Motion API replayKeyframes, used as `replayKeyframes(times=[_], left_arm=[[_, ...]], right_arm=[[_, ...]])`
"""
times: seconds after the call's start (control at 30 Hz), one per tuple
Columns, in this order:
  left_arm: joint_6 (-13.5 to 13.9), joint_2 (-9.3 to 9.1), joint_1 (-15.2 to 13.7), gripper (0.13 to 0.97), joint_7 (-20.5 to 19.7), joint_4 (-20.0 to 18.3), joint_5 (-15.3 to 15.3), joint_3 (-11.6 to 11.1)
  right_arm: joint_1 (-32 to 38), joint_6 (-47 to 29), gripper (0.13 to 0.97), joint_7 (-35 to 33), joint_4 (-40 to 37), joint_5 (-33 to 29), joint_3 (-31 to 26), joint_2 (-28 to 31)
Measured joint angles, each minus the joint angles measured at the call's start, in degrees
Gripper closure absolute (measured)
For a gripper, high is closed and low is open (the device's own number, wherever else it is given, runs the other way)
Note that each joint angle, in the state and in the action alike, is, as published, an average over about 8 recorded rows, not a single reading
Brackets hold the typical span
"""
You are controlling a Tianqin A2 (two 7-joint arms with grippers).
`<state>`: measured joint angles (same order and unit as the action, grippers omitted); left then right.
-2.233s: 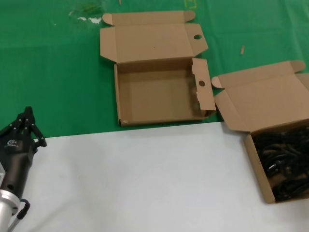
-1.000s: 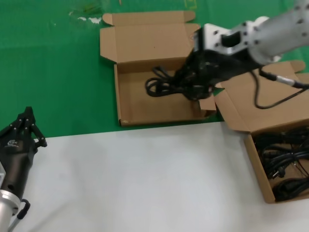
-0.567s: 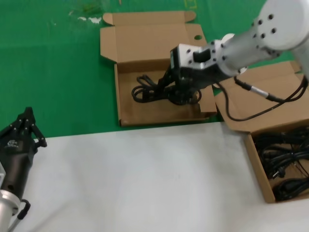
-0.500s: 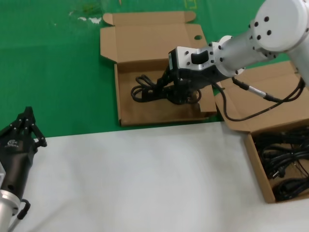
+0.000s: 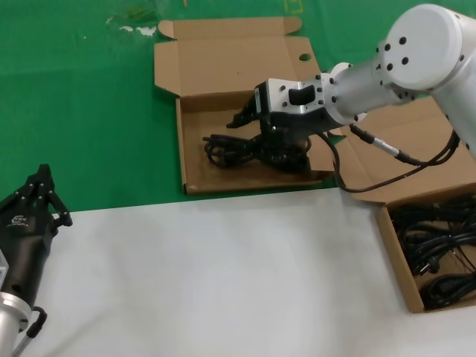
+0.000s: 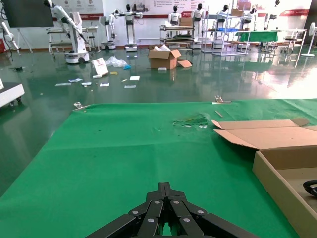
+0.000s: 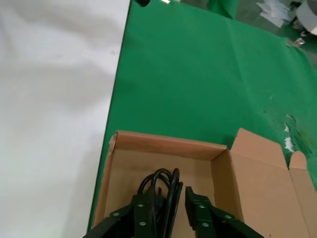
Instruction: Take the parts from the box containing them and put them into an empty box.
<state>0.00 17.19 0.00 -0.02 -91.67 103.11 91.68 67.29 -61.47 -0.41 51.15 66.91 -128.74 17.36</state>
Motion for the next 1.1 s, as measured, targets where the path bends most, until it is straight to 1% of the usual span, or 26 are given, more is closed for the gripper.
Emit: replayKeyframes(times=[0.03, 0.2, 0.3, 0.33, 0.4, 0.57, 0.6, 0.63, 0.77, 0.9, 0.93, 1.1], left_arm=[[0.0, 0.00, 0.0, 0.957, 0.0, 0.0, 0.0, 0.0], [0.0, 0.00, 0.0, 0.957, 0.0, 0.0, 0.0, 0.0], [0.0, 0.00, 0.0, 0.957, 0.0, 0.0, 0.0, 0.0], [0.0, 0.00, 0.0, 0.957, 0.0, 0.0, 0.0, 0.0], [0.0, 0.00, 0.0, 0.957, 0.0, 0.0, 0.0, 0.0], [0.0, 0.00, 0.0, 0.957, 0.0, 0.0, 0.0, 0.0], [0.0, 0.00, 0.0, 0.957, 0.0, 0.0, 0.0, 0.0], [0.0, 0.00, 0.0, 0.957, 0.0, 0.0, 0.0, 0.0], [0.0, 0.00, 0.0, 0.957, 0.0, 0.0, 0.0, 0.0], [0.0, 0.00, 0.0, 0.957, 0.0, 0.0, 0.0, 0.0], [0.0, 0.00, 0.0, 0.957, 0.0, 0.0, 0.0, 0.0], [0.0, 0.00, 0.0, 0.957, 0.0, 0.0, 0.0, 0.0]], right_arm=[[-0.1, 0.1, 0.875, 0.2, 0.1, 0.2, 0.2, 0.1], [-0.8, 0.3, 0.797, 2.6, 2.8, 1.5, 1.8, 1.1], [-1.9, -0.1, 0.749, 5.6, 6.6, 2.6, 3.2, 2.6], [-2.5, -0.2, 0.749, 6.9, 8.2, 3.0, 3.7, 3.3], [-3.9, -0.4, 0.701, 9.7, 11.7, 4.0, 5.0, 4.8], [-9.2, 0.7, 0.582, 16.3, 21.0, 7.0, 8.9, 8.9], [-10.5, 1.3, 0.558, 17.4, 22.7, 7.6, 9.7, 9.7], [-11.9, 2.0, 0.558, 18.6, 24.3, 8.2, 10.6, 10.4], [-17.6, 5.1, 0.455, 22.7, 29.9, 10.5, 13.8, 12.6], [-21.1, 7.2, 0.352, 25.2, 32.7, 11.9, 15.7, 13.7], [-21.5, 7.4, 0.352, 25.5, 33.0, 12.1, 16.0, 13.8], [-22.4, 8.2, 0.266, 25.6, 33.4, 12.6, 16.4, 13.7]])
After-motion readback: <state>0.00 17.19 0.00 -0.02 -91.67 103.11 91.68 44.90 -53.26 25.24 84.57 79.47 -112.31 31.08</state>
